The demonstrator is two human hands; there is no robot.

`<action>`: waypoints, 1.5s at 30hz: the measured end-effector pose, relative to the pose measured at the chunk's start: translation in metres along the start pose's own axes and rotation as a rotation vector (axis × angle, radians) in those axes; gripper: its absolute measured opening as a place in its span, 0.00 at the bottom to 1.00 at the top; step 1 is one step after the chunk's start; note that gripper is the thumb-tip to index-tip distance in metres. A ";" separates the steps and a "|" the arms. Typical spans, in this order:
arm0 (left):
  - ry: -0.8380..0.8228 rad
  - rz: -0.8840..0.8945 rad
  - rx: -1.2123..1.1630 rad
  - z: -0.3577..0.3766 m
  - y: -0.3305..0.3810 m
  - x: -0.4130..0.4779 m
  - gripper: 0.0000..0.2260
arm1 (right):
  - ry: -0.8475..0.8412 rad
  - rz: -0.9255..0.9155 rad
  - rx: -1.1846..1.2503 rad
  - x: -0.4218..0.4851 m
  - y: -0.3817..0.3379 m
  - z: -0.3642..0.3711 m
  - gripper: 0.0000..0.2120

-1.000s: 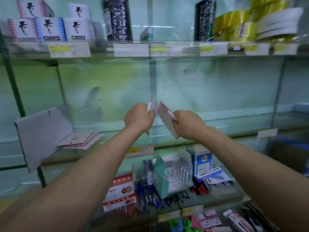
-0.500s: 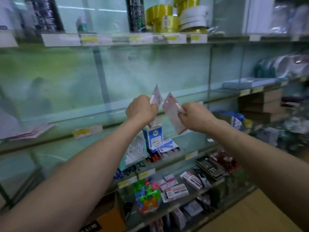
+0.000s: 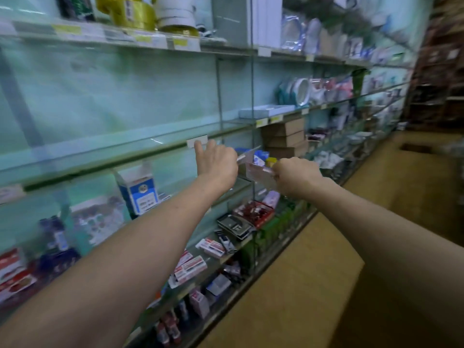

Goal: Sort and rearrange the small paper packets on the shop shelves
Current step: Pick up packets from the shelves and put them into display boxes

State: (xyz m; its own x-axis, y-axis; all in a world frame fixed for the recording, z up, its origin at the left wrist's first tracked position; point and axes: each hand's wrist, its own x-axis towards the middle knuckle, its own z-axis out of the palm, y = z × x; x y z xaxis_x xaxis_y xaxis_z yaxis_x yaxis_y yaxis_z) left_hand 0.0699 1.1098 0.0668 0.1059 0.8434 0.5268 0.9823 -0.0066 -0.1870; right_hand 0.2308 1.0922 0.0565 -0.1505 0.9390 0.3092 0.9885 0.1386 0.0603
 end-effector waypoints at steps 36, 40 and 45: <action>0.048 0.520 0.075 0.110 0.279 0.218 0.09 | -0.161 0.380 -0.217 0.113 0.277 0.070 0.11; 0.035 0.523 0.087 0.124 0.298 0.244 0.09 | -0.164 0.384 -0.198 0.136 0.299 0.080 0.11; 0.030 0.520 0.083 0.140 0.321 0.275 0.08 | -0.156 0.378 -0.182 0.166 0.329 0.092 0.11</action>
State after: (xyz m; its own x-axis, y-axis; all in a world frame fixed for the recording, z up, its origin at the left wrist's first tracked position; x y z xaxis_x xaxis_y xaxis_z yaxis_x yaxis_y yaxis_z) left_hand 0.3923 1.4149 0.0358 0.5813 0.7246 0.3701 0.7836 -0.3761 -0.4945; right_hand 0.5321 1.3228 0.0403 0.2382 0.9514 0.1954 0.9531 -0.2676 0.1411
